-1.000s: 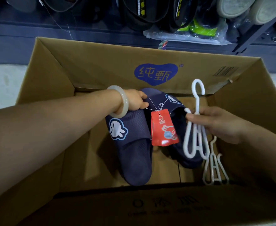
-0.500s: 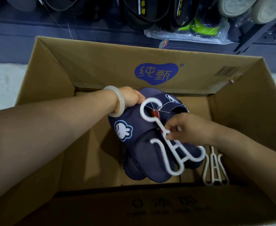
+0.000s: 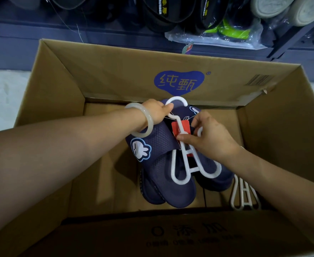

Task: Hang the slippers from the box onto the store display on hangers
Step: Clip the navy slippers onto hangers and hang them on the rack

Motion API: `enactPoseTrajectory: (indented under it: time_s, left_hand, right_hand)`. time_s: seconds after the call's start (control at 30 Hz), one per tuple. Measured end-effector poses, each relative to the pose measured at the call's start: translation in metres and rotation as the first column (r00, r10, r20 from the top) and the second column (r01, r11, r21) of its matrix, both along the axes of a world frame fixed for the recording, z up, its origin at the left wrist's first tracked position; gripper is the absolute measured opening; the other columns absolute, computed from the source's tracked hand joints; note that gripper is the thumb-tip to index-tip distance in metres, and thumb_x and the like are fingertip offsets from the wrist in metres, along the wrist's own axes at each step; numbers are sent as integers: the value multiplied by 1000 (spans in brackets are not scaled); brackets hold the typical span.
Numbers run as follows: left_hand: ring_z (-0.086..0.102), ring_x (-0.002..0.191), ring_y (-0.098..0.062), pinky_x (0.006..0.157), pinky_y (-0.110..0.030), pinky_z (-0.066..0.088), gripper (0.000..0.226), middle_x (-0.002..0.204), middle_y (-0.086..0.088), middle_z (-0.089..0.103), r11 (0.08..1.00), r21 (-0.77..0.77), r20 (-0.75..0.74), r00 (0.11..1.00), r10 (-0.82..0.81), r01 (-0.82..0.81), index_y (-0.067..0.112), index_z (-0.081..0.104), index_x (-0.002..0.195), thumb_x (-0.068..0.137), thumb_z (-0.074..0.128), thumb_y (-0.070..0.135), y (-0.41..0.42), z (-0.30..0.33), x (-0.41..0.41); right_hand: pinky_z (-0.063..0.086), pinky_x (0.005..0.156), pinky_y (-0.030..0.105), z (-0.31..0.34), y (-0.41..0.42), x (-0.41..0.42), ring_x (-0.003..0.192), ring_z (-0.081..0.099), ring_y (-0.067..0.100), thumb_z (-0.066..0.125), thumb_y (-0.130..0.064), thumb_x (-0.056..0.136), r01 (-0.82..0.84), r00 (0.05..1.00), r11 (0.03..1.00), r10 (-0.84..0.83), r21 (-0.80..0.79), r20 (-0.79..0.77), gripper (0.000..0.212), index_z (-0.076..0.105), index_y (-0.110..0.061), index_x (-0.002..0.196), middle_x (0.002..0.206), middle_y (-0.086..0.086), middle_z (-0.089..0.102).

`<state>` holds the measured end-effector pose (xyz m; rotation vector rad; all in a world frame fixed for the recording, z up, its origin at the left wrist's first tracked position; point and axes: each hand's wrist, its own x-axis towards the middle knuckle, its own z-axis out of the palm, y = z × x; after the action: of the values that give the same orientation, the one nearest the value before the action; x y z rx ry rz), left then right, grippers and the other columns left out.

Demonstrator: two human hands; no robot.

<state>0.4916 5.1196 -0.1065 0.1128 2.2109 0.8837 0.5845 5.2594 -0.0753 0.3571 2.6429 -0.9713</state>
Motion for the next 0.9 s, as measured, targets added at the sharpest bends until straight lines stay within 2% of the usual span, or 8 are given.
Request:
enactPoseTrajectory:
  time_s: [0.1,0.17,0.3,0.5,0.6,0.73,0.83,0.9]
  left_hand:
    - [48,71,-20,68,-30,37,36,80,-5,56,999,-13,-47,998,34,-35,9,63,86,94,43,38,1,5,-4]
    - [39,56,-18,55,-28,31,33,62,-2,44,997,-55,-98,994,51,-57,12,50,63,91,48,29,0,8,-7]
    - [51,67,-24,48,-28,34,14,76,-9,55,981,-175,-225,974,39,-80,7,55,81,90,46,13,0,8,-7]
    - [49,30,-16,36,-17,41,28,60,-12,55,944,8,79,941,329,-330,8,49,67,92,37,10,-4,11,-14]
    - [55,46,-23,46,-25,47,28,66,-15,59,908,23,189,893,408,-419,7,51,70,93,35,12,-8,13,-15]
    - [62,53,-30,51,-30,53,26,66,-20,65,935,-39,169,920,353,-352,2,57,85,92,37,16,-8,20,-19]
    - [61,48,-25,51,-27,49,28,54,-12,65,972,-110,10,978,208,-206,2,63,83,91,45,23,-9,26,-29]
    - [56,54,-22,58,-30,45,30,65,-8,64,981,-136,-114,986,124,-139,4,66,86,88,53,30,-11,27,-34]
  right_hand:
    - [51,77,36,-3,15,3,82,59,17,70,-36,76,91,996,993,-89,-75,29,41,42,-22,102,88,-5,55]
    - [54,72,33,-1,28,2,78,60,13,68,-27,80,219,975,953,-207,-210,80,38,42,-19,105,87,-5,58]
    - [52,46,19,-3,44,5,59,62,13,65,-8,83,282,948,890,-200,-359,248,20,47,-10,92,75,6,63]
    - [51,47,16,-18,35,-1,61,59,14,59,-9,88,219,954,946,-157,-239,255,17,54,-10,71,70,8,64]
    - [55,63,31,-9,38,-15,62,58,18,64,-18,86,228,953,966,-196,-119,231,21,55,-11,68,71,10,64]
    - [47,79,31,11,40,-26,88,58,18,67,-9,78,19,996,994,-9,112,-86,14,61,-16,89,80,-9,55]
    - [32,104,26,14,35,-29,128,38,16,62,0,77,-238,971,971,238,30,5,60,46,-24,129,129,-1,44]
    - [22,115,31,13,29,-31,141,21,15,63,-1,76,-372,924,928,372,-14,93,78,31,-31,140,151,-2,24]
